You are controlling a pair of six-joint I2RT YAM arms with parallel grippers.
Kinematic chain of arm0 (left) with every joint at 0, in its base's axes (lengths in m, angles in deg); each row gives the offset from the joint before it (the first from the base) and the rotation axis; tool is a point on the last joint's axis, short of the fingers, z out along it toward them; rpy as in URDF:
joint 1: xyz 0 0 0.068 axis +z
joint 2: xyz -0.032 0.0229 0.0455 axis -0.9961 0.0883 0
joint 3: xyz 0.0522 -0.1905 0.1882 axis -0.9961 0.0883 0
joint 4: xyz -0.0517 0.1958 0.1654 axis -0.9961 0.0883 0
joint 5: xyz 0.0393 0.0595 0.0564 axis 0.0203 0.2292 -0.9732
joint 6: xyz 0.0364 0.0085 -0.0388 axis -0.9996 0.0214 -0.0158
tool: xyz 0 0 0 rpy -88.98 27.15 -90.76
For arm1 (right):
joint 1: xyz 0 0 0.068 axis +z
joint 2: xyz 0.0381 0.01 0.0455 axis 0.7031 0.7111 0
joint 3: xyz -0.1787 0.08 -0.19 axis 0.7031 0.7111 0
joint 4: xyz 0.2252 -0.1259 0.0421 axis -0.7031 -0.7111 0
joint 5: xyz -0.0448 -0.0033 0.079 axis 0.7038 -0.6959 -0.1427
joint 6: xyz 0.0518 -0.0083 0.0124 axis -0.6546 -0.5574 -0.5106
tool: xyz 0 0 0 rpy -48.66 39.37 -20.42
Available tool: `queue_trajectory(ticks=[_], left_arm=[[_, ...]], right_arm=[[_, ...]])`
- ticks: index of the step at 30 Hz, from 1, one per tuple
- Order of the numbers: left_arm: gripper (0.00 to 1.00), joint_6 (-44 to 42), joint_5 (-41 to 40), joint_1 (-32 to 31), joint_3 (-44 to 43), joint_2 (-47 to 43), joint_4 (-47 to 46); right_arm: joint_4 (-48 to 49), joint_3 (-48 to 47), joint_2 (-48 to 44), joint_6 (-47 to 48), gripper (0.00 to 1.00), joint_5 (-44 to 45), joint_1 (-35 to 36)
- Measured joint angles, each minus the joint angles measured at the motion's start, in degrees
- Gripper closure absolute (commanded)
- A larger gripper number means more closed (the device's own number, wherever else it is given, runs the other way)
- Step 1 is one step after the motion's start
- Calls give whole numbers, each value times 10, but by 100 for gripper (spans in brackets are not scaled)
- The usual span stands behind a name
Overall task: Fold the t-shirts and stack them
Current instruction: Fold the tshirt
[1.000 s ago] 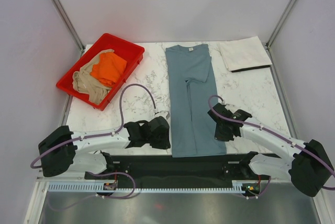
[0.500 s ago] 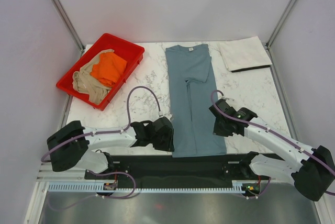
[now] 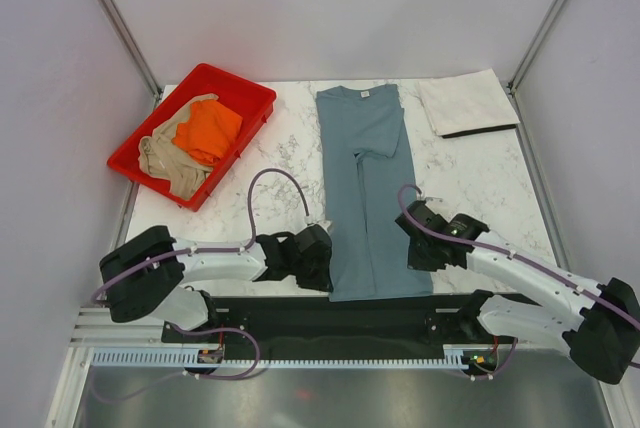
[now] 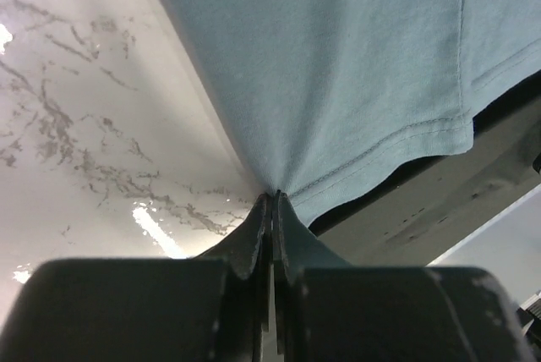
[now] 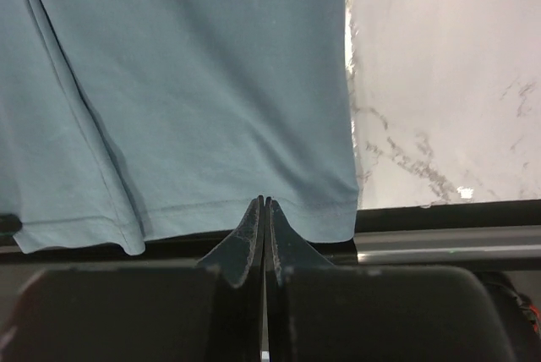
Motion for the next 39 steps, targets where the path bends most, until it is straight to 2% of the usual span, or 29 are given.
queue_trajectory(ticks=[5, 12, 13, 14, 15, 17, 27, 34, 37, 39], left_arm=[[98, 4, -3, 0, 25, -28, 0], [97, 4, -29, 0, 35, -61, 43], [95, 4, -32, 0, 35, -63, 49], [84, 4, -33, 0, 35, -64, 52], [79, 3, -33, 0, 35, -66, 55], [71, 4, -34, 0, 34, -67, 60], [66, 3, -35, 0, 33, -88, 84], [60, -3, -32, 0, 33, -121, 92], [57, -7, -26, 0, 35, -132, 89], [57, -7, -15, 0, 41, -136, 78]], right_arm=[[5, 27, 10, -28, 100, -3, 57], [9, 37, 18, -43, 100, -4, 66], [10, 37, 18, -45, 100, -5, 67], [10, 38, 18, -45, 100, -6, 68], [13, 40, 17, -47, 100, -7, 70], [19, 48, 12, -51, 100, -14, 75], [44, 121, -1, -84, 100, -34, 99], [49, 125, -7, -94, 100, -35, 102], [43, 123, -18, -96, 93, -33, 102], [33, 118, -28, -98, 81, -32, 102]])
